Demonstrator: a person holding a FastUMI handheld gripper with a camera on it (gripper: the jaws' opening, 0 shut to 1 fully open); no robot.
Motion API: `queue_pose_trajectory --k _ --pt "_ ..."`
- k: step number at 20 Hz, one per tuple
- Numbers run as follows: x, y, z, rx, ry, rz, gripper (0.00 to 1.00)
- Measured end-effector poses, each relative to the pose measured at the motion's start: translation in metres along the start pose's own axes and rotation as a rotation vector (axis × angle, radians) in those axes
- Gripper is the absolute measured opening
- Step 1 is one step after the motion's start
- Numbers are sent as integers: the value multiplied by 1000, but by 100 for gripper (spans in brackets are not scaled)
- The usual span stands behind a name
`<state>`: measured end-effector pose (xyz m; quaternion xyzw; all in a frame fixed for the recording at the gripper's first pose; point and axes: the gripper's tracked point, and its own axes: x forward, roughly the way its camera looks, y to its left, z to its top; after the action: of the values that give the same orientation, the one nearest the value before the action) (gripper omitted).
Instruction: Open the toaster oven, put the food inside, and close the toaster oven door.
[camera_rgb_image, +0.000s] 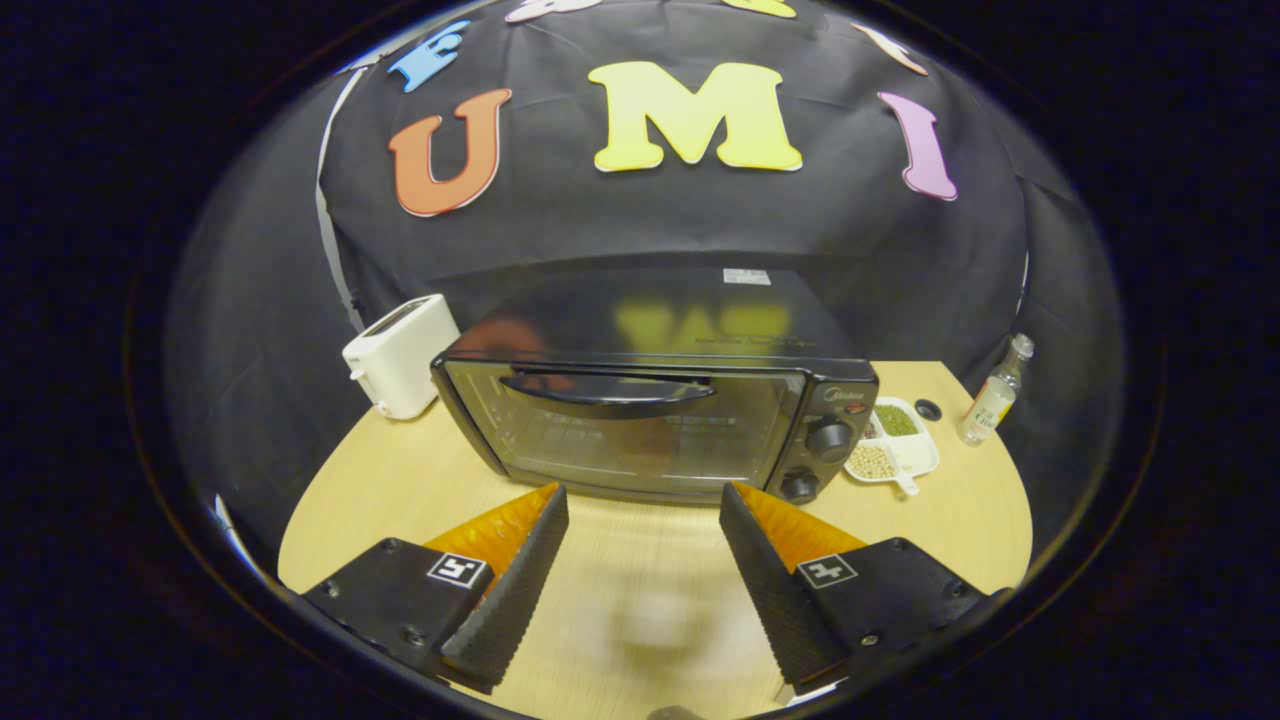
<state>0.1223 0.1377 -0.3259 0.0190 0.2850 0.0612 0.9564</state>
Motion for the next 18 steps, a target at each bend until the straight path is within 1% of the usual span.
queue_pose_trajectory --k 3,7,8,10,12,16,18 --pt "-28 -9 8 -8 -27 9 98" --pt "-86 -29 33 20 -93 -4 98" --pt "-106 -38 48 25 -133 -16 98" --pt "-147 -63 77 25 -224 -66 98" --pt "-183 -81 103 43 -303 -92 98" --pt "-249 -121 135 52 -412 -138 98" --pt "-278 -142 145 28 -464 -158 98"
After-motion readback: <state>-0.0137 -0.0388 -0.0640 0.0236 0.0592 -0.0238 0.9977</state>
